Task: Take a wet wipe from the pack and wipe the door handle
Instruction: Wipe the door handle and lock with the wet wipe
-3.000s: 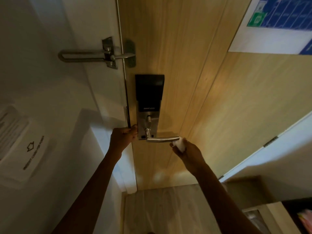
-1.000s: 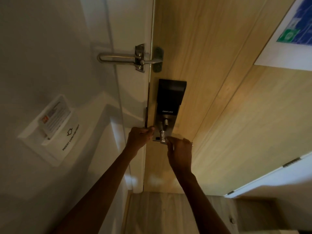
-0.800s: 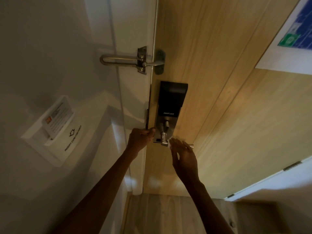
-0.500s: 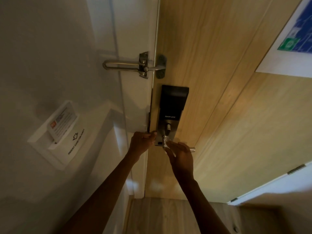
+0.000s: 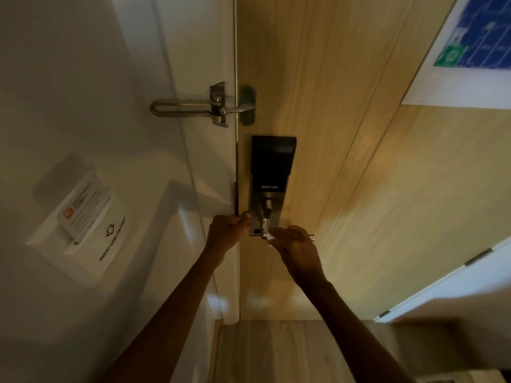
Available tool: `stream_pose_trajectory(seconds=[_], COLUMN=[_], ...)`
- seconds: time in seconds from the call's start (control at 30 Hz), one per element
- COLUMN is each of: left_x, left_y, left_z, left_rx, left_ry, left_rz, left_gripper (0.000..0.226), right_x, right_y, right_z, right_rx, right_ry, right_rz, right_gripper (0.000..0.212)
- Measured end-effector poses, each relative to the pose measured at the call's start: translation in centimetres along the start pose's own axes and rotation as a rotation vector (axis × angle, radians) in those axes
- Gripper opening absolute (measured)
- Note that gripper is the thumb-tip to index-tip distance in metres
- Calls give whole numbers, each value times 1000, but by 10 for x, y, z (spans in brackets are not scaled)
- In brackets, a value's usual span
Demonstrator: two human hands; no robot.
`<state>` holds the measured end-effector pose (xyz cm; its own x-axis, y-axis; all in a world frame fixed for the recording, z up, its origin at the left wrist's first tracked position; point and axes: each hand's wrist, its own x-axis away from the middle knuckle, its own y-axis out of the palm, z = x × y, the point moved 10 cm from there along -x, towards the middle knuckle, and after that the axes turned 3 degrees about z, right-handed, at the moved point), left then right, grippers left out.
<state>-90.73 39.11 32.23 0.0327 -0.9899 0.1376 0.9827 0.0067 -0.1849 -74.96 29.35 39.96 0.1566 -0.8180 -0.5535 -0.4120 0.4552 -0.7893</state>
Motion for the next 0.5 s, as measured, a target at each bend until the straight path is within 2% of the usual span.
stream_pose_trajectory(seconds=[0.1, 0.23, 0.3, 0.37, 0.43, 0.5], left_x=[-1, -2, -2, -1, -1, -2], left_y=[1, 0, 0, 0, 0, 2], left_z=[1, -3, -4, -3, -1, -3], left_rx=[-1, 5, 2, 10, 24, 40], left_ry=[24, 13, 12, 17, 27, 8], left_rz=[-14, -13, -15, -11, -8, -15], left_gripper=[30, 27, 32, 37, 36, 33], right_x=[13, 22, 26, 40, 67, 97], right_y=[-25, -37, -44, -58, -53, -7], right_z=[34, 89, 106, 126, 149, 151], right_rx=[41, 15, -38, -192, -414, -884], right_ry=[2, 111, 158, 353, 690, 1067], right_rz=[-9, -85, -51, 70, 246, 350], right_gripper=[32, 25, 20, 12, 11, 14])
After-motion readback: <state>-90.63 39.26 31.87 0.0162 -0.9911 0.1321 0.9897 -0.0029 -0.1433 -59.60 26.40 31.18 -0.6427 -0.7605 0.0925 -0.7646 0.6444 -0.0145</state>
